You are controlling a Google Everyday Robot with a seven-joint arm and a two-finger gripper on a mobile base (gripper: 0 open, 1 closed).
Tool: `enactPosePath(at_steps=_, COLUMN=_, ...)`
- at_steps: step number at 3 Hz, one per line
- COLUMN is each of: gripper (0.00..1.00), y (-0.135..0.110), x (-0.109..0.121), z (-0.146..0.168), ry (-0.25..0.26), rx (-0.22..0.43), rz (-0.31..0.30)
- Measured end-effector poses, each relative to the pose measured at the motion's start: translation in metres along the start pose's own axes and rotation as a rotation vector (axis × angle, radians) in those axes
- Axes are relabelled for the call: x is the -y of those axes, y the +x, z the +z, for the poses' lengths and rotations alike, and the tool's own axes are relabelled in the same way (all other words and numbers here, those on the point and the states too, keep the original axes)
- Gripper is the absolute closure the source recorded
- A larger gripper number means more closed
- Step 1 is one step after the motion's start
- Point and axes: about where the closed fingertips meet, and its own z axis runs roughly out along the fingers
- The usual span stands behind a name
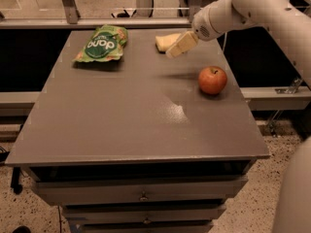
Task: Pick sponge
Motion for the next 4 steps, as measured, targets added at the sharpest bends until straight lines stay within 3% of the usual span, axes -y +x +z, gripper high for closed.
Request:
enactPosePath(at_steps=1, gripper=0.0, y=0.004, x=0.034, z=0.027, ry=0.028, rx=0.026, rz=0.07)
enactPosePath(at_steps=2, gripper=0.0, y=0.018, x=0.055, z=0.041, ry=0.045, rx=0.009, rz=0.123)
enactPosePath(at_steps=3, gripper=0.0, y=0.036, x=0.064, z=0.053, ry=0.045, rx=-0.014, rz=0.171)
enactPosePath(at_steps=4, gripper=0.0, y=0.048, x=0.058, z=0.068, ry=0.012, rx=-0.037, rz=0.196)
